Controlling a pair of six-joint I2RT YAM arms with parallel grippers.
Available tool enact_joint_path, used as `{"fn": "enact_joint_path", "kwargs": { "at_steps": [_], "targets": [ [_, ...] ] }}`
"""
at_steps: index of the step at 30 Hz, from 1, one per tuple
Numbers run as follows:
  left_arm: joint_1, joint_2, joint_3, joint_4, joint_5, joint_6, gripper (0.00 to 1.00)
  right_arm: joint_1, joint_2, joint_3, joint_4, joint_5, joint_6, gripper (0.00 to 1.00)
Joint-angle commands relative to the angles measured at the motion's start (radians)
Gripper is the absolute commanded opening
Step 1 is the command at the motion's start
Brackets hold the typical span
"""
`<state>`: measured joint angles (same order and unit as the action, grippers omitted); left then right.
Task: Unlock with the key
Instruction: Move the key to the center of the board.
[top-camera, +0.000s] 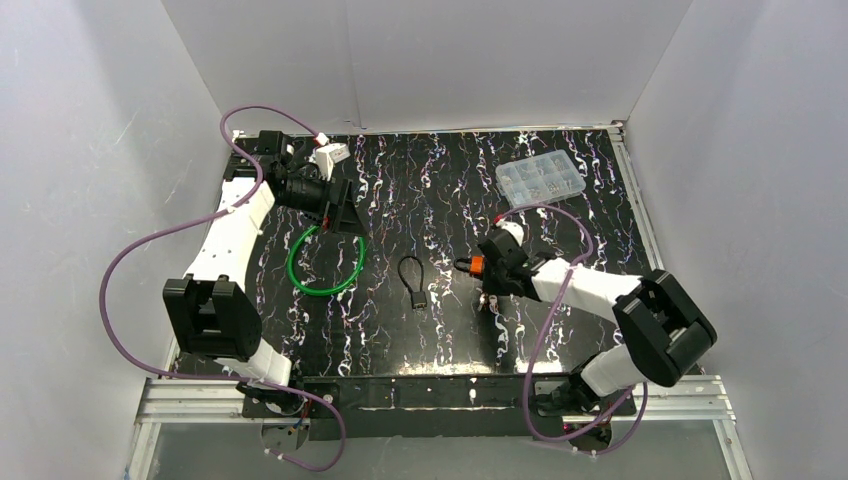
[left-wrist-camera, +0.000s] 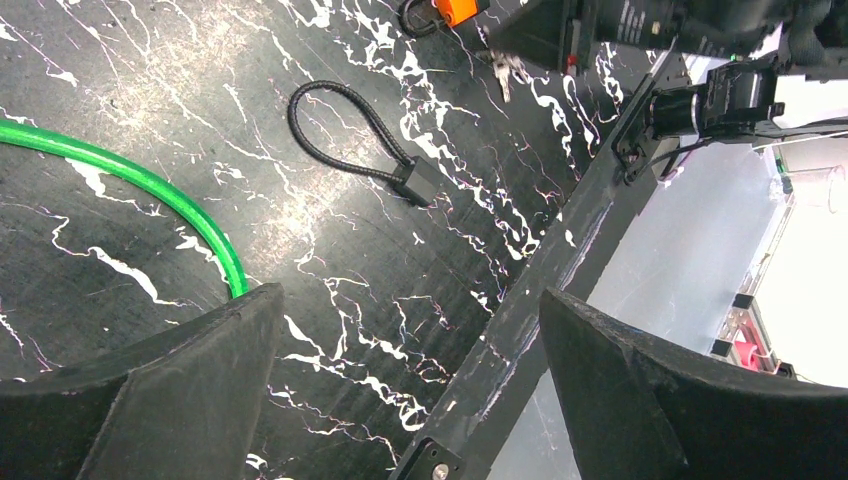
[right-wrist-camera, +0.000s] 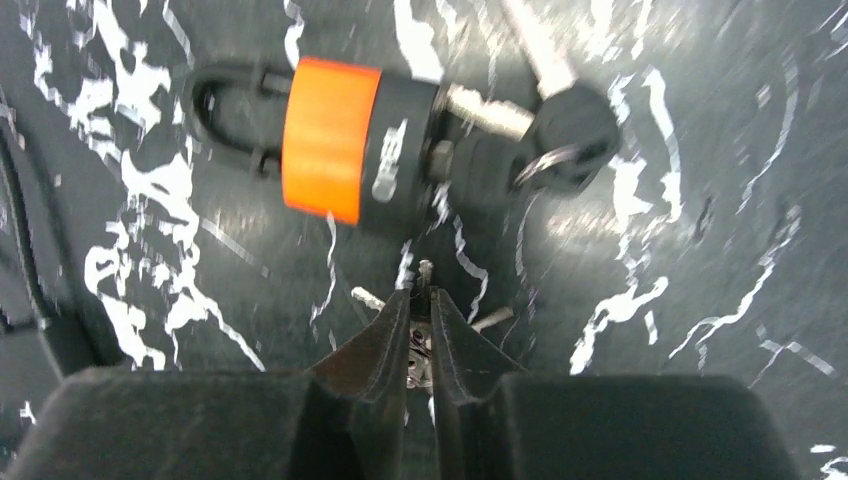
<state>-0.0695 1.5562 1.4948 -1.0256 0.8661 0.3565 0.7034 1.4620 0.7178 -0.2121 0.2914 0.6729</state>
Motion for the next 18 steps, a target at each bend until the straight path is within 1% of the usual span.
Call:
{"fn": "enact_joint_path", "kwargs": {
  "at_steps": [1,5,9,10,11,14,16,17,18],
  "targets": [
    [-0.004,-0.061,-0.002,-0.018,0.033,0.002,0.99,0.093,-0.064,-0.051,-0.069,0.009,0.076,0.18],
    [-0.004,-0.066,-0.005,-0.015,0.04,-0.007,0.99,0.164,-0.079,-0.05,-0.087,0.004,0.114,0.17],
    [-0.006,-0.071,-0.006,-0.009,0.044,-0.014,0.99,0.214,-0.062,-0.011,-0.104,-0.003,0.121,0.17],
    [-0.006,-0.073,-0.005,-0.008,0.045,-0.016,0.99,0.221,-0.059,0.002,-0.112,-0.001,0.118,0.18],
    [-0.006,-0.074,-0.004,-0.008,0.045,-0.018,0.99,0.223,-0.058,0.016,-0.121,0.0,0.113,0.21],
    [-0.008,-0.072,-0.001,-0.006,0.048,-0.028,0.99,0.222,-0.08,0.062,-0.166,0.015,0.084,0.43],
    [-0.008,-0.071,0.0,-0.006,0.048,-0.03,0.99,0.218,-0.111,0.088,-0.186,0.017,0.059,0.56],
    [-0.008,-0.071,0.001,-0.006,0.047,-0.031,0.99,0.217,-0.126,0.101,-0.198,0.017,0.048,0.6],
    [-0.008,-0.072,0.001,-0.007,0.045,-0.031,0.99,0.216,-0.14,0.111,-0.211,0.015,0.041,0.62]
  ]
}}
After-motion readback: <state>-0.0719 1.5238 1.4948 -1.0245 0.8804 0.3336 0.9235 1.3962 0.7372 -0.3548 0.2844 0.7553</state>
